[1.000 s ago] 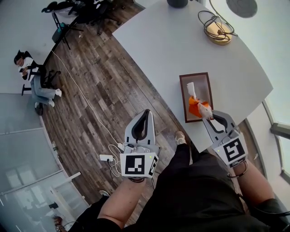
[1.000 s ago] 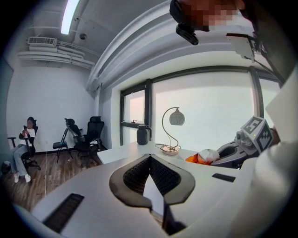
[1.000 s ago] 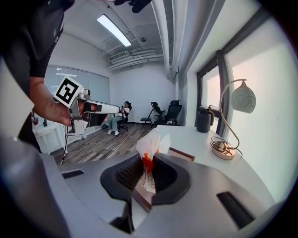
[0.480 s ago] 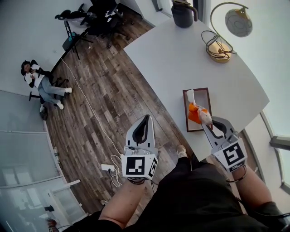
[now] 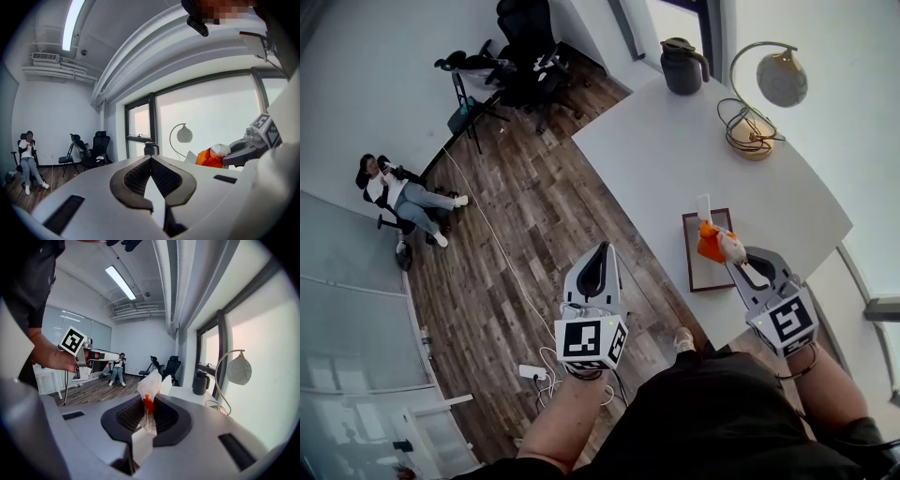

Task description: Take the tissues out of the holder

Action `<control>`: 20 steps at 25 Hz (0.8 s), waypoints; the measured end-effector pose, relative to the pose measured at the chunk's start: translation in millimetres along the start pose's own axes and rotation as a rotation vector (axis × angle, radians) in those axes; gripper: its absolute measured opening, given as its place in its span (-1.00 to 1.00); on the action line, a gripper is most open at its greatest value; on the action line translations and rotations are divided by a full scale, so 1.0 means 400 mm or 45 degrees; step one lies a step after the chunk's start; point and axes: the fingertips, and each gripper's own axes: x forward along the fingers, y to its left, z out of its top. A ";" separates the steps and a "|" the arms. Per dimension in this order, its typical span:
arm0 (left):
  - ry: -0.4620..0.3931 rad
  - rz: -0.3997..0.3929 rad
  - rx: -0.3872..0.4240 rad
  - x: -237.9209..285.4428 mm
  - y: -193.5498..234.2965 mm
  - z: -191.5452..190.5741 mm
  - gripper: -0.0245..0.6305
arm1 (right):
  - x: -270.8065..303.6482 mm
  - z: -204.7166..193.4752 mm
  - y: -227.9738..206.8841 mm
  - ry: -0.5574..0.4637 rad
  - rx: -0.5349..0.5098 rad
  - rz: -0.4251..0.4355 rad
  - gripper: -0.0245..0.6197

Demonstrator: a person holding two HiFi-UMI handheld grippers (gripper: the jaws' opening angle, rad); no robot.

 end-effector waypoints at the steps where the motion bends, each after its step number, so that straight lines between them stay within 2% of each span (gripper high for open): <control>1: -0.006 0.003 -0.002 0.003 0.002 0.010 -0.91 | -0.004 0.008 -0.004 -0.024 0.000 -0.001 -0.78; 15: -0.122 0.014 0.014 -0.006 -0.019 0.160 -0.91 | -0.084 0.147 -0.093 -0.150 -0.104 -0.036 -0.78; 20: -0.136 0.023 0.023 -0.011 -0.014 0.195 -0.91 | -0.110 0.207 -0.116 -0.198 -0.076 -0.052 -0.78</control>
